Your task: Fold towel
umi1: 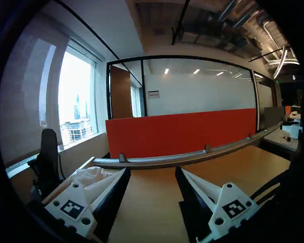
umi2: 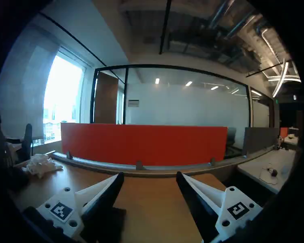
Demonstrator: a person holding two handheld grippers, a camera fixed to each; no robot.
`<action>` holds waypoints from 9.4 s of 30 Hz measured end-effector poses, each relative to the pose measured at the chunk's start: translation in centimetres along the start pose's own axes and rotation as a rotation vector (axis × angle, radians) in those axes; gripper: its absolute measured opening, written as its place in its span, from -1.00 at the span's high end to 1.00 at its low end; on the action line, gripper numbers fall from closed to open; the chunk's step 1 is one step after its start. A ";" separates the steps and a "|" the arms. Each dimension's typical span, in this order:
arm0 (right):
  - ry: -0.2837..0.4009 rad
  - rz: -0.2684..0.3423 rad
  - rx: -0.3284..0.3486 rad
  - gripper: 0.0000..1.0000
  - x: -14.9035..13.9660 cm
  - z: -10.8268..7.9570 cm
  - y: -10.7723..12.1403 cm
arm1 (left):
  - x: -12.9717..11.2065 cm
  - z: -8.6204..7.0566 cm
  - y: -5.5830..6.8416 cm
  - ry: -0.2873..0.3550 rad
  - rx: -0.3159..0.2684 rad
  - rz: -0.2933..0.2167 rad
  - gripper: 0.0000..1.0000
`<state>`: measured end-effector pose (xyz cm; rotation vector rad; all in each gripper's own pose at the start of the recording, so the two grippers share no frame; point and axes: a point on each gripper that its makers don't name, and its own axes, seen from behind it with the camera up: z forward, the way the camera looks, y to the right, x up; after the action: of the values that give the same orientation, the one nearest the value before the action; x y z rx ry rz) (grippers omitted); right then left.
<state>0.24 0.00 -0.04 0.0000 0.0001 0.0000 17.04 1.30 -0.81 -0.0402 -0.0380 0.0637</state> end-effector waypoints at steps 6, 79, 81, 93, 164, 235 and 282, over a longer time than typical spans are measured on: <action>-0.004 -0.006 0.006 -1.00 1.1 -0.2 -0.2 | 1.1 -0.5 0.6 -0.009 -0.022 -0.007 -0.62; -0.469 -0.264 0.598 -1.00 -18.1 -4.5 -11.9 | -17.6 -4.1 10.6 -0.395 -0.502 0.179 -0.61; -0.483 -0.265 0.600 -1.00 -19.1 -4.6 -11.9 | -18.6 -4.2 10.8 -0.411 -0.508 0.182 -0.61; -0.575 -0.272 0.611 -1.00 -24.8 -5.8 -12.2 | -24.0 -5.2 11.7 -0.509 -0.541 0.189 -0.61; -0.810 -0.317 0.724 0.45 -34.7 -9.9 -12.0 | -33.2 -7.3 14.6 -0.753 -0.644 0.246 0.03; -0.673 -0.327 0.717 0.67 -19.3 -11.5 -11.3 | -17.2 -9.9 15.1 -0.689 -0.560 0.030 0.74; -0.812 -0.325 0.679 0.67 -27.0 -3.3 -9.7 | -25.5 -1.5 16.4 -0.802 -0.508 0.021 0.74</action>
<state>-26.73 -9.69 -3.31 0.6793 -0.8119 -0.3248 -9.33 15.93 -3.92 -0.5224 -0.8559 0.0868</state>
